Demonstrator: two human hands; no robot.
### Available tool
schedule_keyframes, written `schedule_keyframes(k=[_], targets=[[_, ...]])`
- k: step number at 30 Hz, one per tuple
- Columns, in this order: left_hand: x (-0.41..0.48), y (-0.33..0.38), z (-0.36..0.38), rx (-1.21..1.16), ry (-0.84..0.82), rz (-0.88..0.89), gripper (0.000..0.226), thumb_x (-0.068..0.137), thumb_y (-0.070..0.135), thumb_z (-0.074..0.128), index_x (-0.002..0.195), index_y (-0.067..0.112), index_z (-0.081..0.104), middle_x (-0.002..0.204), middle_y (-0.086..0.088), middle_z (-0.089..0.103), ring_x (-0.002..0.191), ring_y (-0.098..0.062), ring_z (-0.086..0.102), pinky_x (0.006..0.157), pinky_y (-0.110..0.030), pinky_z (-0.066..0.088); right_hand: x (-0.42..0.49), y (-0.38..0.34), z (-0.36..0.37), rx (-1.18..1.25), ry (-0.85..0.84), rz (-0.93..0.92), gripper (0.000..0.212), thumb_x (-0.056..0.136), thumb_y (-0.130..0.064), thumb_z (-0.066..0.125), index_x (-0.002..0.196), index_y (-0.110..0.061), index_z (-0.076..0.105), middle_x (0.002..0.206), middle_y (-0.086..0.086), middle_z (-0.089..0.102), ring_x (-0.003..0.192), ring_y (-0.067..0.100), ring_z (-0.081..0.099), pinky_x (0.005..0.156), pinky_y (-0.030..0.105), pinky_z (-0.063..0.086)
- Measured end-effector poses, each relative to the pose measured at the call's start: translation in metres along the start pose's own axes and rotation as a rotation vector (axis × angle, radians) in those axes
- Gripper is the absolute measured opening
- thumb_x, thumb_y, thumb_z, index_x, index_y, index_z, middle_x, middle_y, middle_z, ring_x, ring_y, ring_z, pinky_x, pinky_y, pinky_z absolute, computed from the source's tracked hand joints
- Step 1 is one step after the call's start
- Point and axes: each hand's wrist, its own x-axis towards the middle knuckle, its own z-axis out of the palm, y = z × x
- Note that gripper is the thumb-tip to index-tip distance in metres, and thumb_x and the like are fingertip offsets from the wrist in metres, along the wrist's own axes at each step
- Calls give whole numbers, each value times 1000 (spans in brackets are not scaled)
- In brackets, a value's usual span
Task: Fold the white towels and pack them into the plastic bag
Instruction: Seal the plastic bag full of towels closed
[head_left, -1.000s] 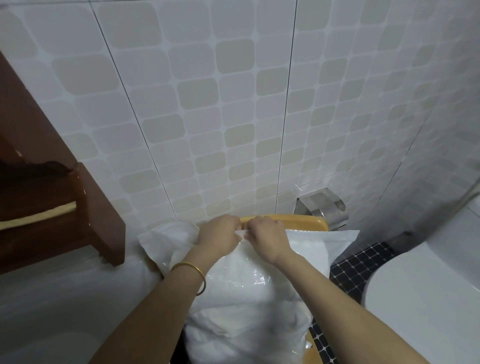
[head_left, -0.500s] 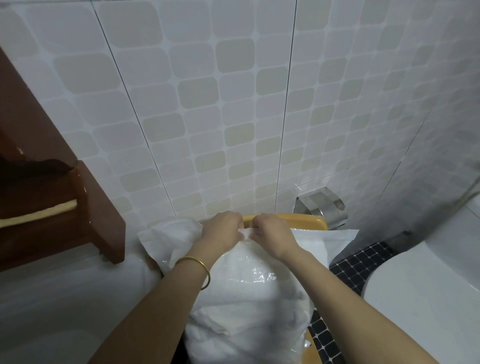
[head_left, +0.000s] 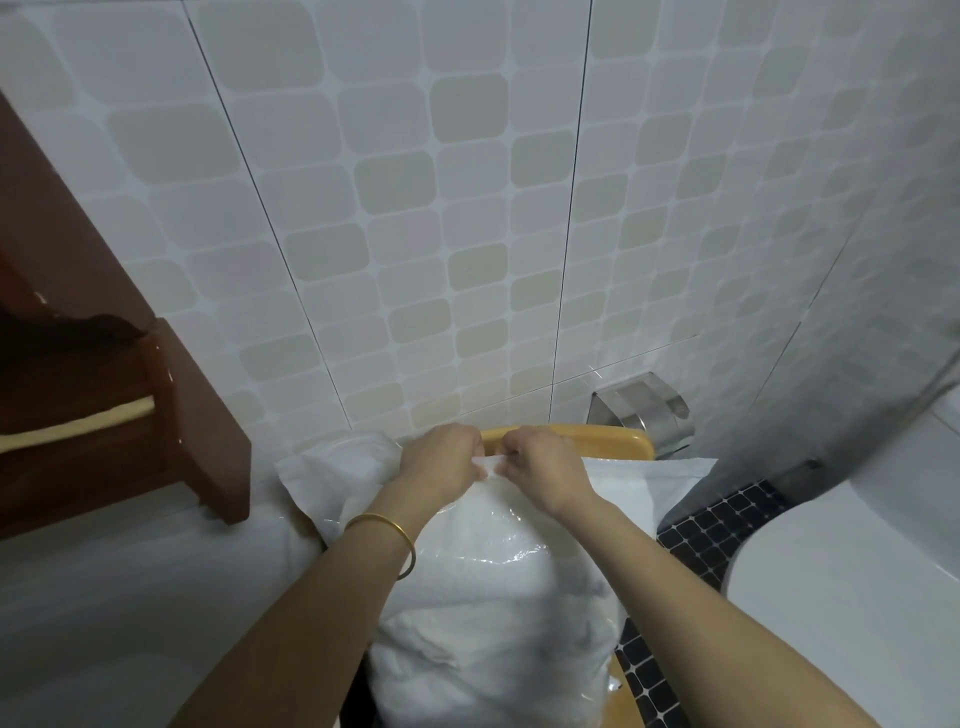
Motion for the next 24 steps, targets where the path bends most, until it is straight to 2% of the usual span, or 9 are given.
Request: schedule_keyframes(k=[2,5,10,13,16,19,21,24], targets=[[0,-5,-6,104,-8,22,24,84,31,67,104,20,59,111,0,58,106,-23,55,81,-33,43,1,0,-2,3,-17,7,11,84,-23,58,93,-21,62,98,-2,61,99,23,53,74,32,33],[-1,-14,-12,155,-26,22,24,87,31,64,108,22,59,112,1,58,104,-22,55,75,-29,39,4,-4,-3,42,-37,-7,13,83,-26,63,95,-24,62,100,-4,60,100,20,52,80,33,36],[-4,-18,-9,68,4,-11,15,87,32,63,98,22,59,104,1,60,96,-21,57,69,-27,38,10,-18,3,63,-78,-33,11,86,-19,61,95,-15,66,100,4,64,99,24,55,82,35,43],[-4,-19,-7,14,30,-48,14,85,30,65,85,25,52,97,2,59,91,-21,58,67,-26,37,11,-18,4,76,-80,-20,9,87,-19,60,91,-14,66,96,4,65,95,25,57,81,35,44],[-2,-18,-7,-37,6,-53,19,83,27,68,77,26,50,90,4,56,90,-22,59,67,-26,38,10,-17,6,81,-52,-10,8,86,-19,60,89,-15,66,93,1,65,93,24,56,77,33,40],[0,-17,-9,-124,-27,-54,18,79,25,72,77,27,54,91,5,58,91,-20,60,69,-26,42,9,-16,6,119,-21,-2,6,85,-20,62,83,-15,65,82,-4,59,89,23,57,73,31,36],[0,-16,-8,-153,-9,-58,19,79,28,72,74,26,54,87,7,58,88,-19,60,67,-26,41,9,-16,7,147,-7,5,10,84,-22,64,78,-15,64,75,-7,56,84,22,57,69,29,34],[-1,-14,-3,-154,40,-85,26,81,32,70,65,25,51,83,5,61,84,-20,62,64,-26,40,8,-16,8,164,13,10,17,83,-27,66,73,-14,65,73,-3,60,78,23,57,65,28,30]])
